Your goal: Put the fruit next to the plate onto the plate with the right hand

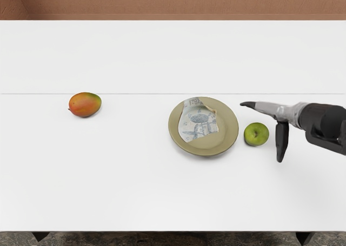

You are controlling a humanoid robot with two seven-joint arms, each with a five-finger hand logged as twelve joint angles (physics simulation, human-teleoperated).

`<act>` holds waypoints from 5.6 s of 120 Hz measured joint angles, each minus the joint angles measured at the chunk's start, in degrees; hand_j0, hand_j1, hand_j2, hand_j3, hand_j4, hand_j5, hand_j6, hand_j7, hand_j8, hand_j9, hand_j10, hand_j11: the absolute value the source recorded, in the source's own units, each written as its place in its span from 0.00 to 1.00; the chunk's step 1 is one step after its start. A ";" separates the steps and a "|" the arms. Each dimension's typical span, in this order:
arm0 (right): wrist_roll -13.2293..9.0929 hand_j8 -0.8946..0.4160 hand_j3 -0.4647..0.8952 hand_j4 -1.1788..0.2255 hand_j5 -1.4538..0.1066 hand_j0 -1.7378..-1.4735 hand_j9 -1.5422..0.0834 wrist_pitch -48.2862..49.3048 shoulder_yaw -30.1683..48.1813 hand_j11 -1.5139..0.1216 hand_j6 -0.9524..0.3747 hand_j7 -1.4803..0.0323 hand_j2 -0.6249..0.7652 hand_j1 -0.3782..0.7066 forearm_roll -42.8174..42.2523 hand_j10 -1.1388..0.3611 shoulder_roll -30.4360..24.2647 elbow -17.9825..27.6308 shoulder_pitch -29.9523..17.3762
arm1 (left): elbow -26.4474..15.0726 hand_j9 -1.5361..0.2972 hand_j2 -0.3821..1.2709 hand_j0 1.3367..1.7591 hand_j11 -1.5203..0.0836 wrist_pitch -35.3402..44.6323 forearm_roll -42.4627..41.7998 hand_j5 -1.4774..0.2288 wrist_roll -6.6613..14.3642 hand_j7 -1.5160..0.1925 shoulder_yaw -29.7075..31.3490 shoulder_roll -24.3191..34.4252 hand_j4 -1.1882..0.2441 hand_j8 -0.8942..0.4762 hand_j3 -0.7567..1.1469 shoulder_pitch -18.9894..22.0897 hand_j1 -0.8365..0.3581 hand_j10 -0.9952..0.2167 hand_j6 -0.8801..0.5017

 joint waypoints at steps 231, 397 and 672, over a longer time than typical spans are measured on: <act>0.00 0.41 0.34 0.58 0.63 0.30 0.66 -19.66 0.47 0.64 0.44 0.67 0.40 0.42 -19.17 0.52 4.67 -0.13 -13.45 | 0.00 0.84 0.23 0.76 0.95 -0.01 -0.01 0.87 0.00 0.89 0.00 0.00 0.83 0.65 0.40 0.00 0.99 0.82 0.64; -0.10 0.37 0.34 0.34 0.33 0.33 0.37 -18.94 8.77 0.34 0.35 0.36 0.54 0.47 -18.82 0.38 5.44 -0.47 -15.78 | 0.00 0.84 0.23 0.76 0.95 0.00 0.00 0.87 0.00 0.89 0.00 0.00 0.83 0.65 0.40 0.00 0.99 0.82 0.64; 0.00 0.66 0.34 0.82 0.91 0.30 0.92 5.01 29.37 0.90 0.69 0.95 0.45 0.05 8.48 0.74 15.37 -1.40 -12.91 | 0.00 0.84 0.23 0.76 0.95 0.00 -0.01 0.87 0.00 0.89 0.01 0.00 0.83 0.65 0.40 0.00 0.99 0.82 0.64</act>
